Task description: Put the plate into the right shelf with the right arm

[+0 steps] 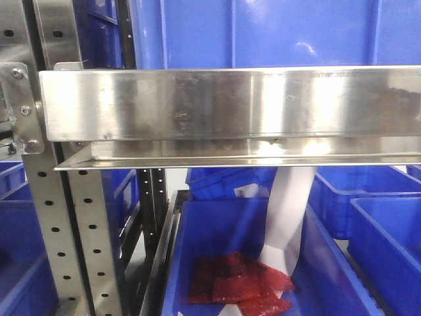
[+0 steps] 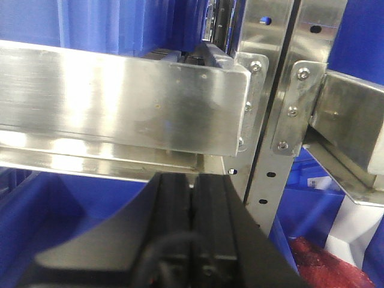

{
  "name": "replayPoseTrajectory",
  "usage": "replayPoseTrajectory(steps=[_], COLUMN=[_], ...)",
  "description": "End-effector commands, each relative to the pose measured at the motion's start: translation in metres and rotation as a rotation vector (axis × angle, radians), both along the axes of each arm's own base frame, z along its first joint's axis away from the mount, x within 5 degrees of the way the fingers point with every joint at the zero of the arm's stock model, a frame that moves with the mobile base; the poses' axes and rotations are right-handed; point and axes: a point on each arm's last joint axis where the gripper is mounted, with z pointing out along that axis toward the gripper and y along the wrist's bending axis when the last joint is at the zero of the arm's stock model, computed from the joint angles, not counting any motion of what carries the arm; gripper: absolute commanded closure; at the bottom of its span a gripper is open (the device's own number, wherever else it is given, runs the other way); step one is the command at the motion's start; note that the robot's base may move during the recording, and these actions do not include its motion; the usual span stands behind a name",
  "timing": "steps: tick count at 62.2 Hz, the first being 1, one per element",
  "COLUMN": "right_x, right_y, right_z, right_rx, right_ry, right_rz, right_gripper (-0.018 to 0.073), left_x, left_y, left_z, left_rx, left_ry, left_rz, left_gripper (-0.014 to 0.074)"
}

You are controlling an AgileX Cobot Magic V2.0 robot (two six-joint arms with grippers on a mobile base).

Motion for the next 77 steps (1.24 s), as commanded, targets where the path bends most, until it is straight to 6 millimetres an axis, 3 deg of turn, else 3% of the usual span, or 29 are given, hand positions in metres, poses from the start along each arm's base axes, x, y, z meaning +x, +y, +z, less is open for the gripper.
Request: replayPoseTrajectory(steps=[1,77], right_x=[-0.0033,-0.0028], right_y=[-0.0001,0.0022], right_z=[0.0142,0.0102], right_rx=[-0.021,-0.052], right_ry=[-0.128,-0.084], right_rz=[-0.003,0.038], right_gripper=[0.0505,0.0505], left_x=[-0.0008,-0.0008], left_y=[0.0010,0.0010], left_z=[0.0052,0.0052], left_rx=[-0.018,-0.018], left_ry=[-0.089,-0.089], left_rz=[0.009,0.009], left_gripper=[0.0724,0.0724])
